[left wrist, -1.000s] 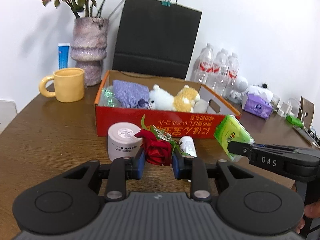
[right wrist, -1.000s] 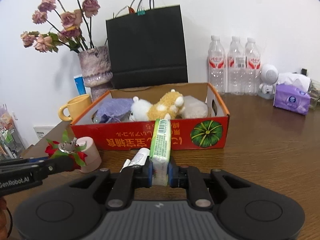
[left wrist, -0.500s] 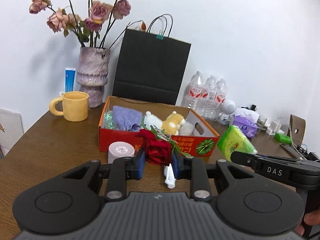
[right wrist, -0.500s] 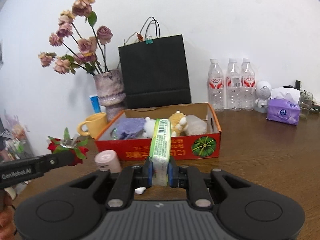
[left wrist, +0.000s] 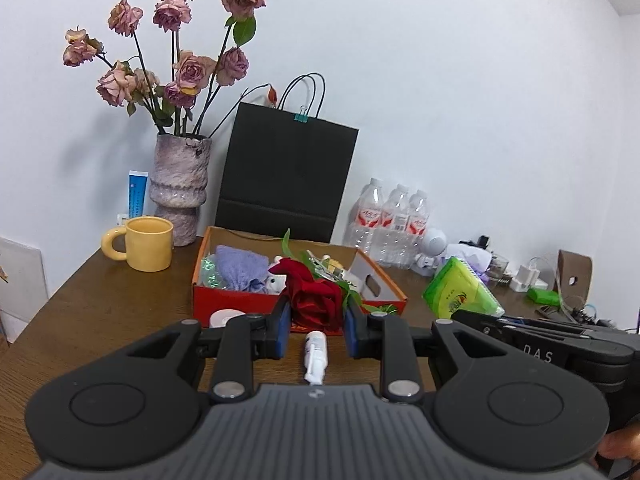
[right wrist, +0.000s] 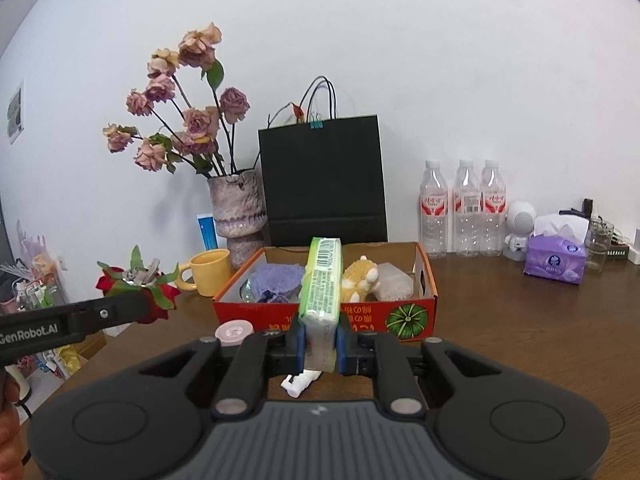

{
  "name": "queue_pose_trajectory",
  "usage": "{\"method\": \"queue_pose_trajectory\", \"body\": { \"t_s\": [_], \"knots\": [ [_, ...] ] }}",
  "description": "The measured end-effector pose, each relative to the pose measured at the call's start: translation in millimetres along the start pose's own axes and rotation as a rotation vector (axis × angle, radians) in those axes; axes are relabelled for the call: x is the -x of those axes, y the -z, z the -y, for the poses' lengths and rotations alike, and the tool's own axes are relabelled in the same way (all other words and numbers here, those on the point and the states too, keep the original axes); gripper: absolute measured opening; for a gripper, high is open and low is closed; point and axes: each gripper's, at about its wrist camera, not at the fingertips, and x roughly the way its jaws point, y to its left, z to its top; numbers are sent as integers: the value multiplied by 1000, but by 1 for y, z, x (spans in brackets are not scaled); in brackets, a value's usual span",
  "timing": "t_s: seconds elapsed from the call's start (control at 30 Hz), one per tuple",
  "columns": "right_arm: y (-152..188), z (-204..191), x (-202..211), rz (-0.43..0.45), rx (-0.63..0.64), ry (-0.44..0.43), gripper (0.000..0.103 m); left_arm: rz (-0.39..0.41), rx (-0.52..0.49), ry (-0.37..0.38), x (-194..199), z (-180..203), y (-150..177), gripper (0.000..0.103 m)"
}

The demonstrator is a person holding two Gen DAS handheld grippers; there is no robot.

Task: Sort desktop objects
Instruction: 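Lift the rose with the left tool while the right tool lifts the tissue pack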

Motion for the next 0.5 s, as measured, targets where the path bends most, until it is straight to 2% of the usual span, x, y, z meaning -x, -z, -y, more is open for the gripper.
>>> {"method": "queue_pose_trajectory", "body": {
  "t_s": [0.5],
  "knots": [
    [-4,-2,23,12,-4,-1,13,24,-4,19,22,6,-5,27]
  ]
}}
